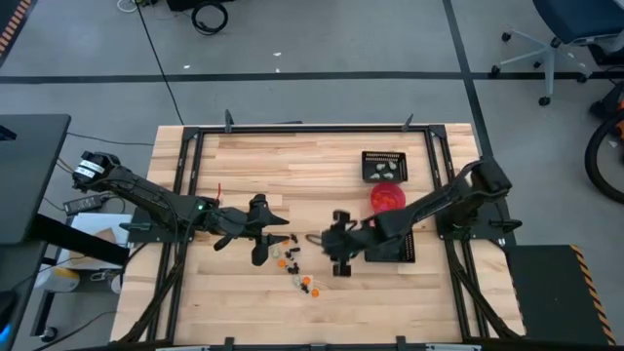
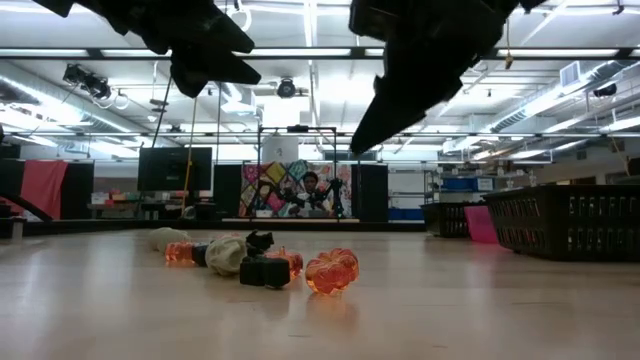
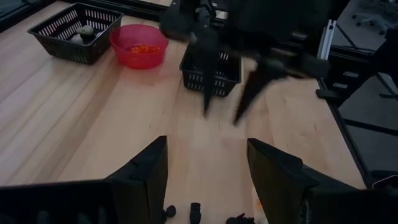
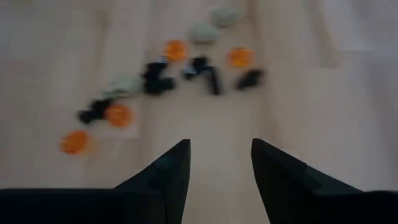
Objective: Sort Halloween decoration
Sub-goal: Put the orange pumpkin toy into the pink bowl
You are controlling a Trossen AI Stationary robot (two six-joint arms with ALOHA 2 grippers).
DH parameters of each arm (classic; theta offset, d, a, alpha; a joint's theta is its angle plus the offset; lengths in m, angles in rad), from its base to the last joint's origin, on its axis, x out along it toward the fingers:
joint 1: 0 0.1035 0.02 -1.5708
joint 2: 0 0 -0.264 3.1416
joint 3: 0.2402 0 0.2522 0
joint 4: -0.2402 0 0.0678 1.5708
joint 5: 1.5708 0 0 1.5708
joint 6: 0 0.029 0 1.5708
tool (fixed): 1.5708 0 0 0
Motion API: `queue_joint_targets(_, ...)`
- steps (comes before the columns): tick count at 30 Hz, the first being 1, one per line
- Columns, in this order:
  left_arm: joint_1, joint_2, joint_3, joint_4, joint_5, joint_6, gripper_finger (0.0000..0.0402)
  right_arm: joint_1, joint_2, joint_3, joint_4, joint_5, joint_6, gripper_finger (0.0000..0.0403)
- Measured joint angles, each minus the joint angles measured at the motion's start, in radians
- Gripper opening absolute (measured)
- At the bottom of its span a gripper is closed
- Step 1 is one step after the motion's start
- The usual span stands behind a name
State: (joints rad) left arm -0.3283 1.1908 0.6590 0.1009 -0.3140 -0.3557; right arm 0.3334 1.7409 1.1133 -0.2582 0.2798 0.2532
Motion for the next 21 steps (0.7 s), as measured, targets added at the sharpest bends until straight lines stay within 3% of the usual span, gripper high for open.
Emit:
queue_joint_targets(4, 0.000, 0.000, 0.000, 0.000, 0.000, 0.000, 0.0192, 0.046, 0.093, 0.034, 0.047, -0.065, 0.025, 0.0174)
queue_joint_targets(11, 0.000, 0.000, 0.000, -0.001, -0.002, 0.005, 0.0192, 0.124, 0.268, 0.228, -0.014, -0.121, 0.006, 0.0182)
queue_joint_targets(16, 0.000, 0.000, 0.000, -0.002, -0.002, 0.004, 0.0192, 0.158, 0.355, 0.348, -0.070, -0.124, -0.026, 0.0194)
queue_joint_targets(21, 0.000, 0.000, 0.000, -0.002, -0.002, 0.004, 0.0192, 0.169, 0.403, 0.385, -0.084, -0.108, -0.045, 0.0201)
